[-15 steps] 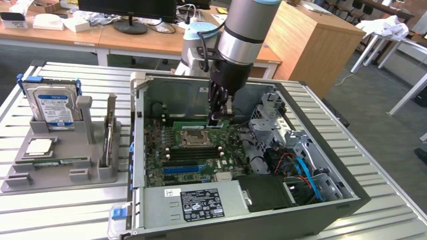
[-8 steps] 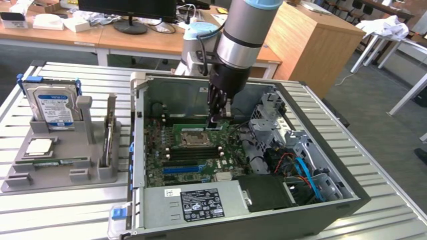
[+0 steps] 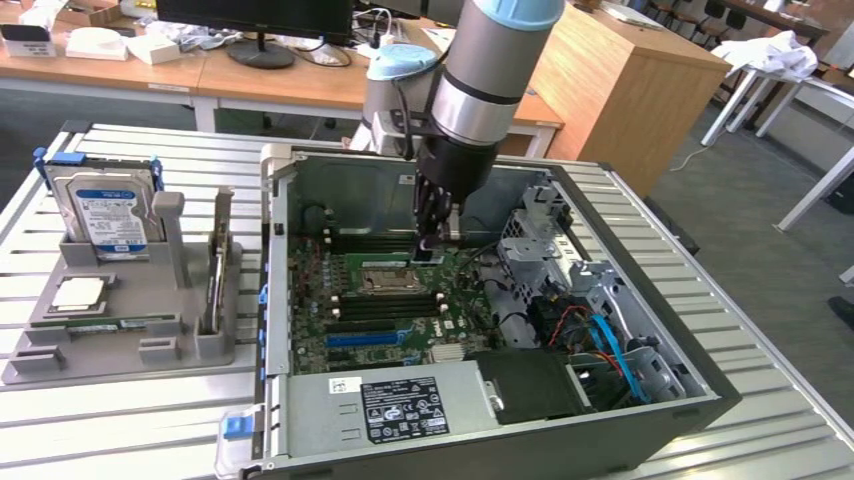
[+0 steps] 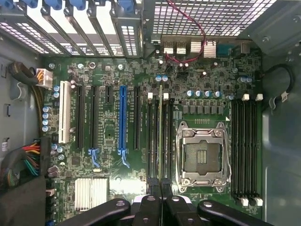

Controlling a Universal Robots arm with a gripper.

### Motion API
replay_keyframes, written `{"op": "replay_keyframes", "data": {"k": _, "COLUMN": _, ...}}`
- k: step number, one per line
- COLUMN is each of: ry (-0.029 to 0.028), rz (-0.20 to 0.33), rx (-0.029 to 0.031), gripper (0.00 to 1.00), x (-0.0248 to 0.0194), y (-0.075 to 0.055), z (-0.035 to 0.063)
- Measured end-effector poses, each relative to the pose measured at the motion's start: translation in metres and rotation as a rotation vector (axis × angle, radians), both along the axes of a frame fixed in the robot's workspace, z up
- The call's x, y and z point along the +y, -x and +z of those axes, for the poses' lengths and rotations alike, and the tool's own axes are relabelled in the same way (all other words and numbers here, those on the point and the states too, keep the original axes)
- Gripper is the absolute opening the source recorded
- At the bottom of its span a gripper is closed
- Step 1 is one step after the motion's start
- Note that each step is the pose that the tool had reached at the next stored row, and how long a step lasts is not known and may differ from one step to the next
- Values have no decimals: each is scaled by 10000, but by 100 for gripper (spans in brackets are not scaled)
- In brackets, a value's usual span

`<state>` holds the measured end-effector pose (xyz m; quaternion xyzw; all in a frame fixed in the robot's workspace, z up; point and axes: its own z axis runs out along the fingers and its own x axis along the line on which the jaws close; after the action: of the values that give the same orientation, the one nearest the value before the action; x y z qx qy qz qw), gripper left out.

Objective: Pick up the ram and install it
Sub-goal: 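Insert the ram into the slot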

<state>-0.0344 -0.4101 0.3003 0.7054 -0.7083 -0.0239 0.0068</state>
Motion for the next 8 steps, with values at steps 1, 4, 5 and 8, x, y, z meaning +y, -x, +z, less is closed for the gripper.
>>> {"op": "replay_keyframes", "data": {"k": 1, "ry": 0, "rz": 0, "rx": -1, "gripper": 11, "x": 0, "y": 0, "z": -11}}
{"op": "replay_keyframes", "data": {"k": 4, "ry": 0, "rz": 0, "rx": -3, "gripper": 11, "x": 0, "y": 0, "z": -40}}
{"op": "replay_keyframes", "data": {"k": 5, "ry": 1, "rz": 0, "rx": -3, "gripper": 11, "x": 0, "y": 0, "z": -50}}
{"op": "replay_keyframes", "data": {"k": 8, "ry": 1, "rz": 0, "rx": -5, "gripper": 11, "x": 0, "y": 0, "z": -81}}
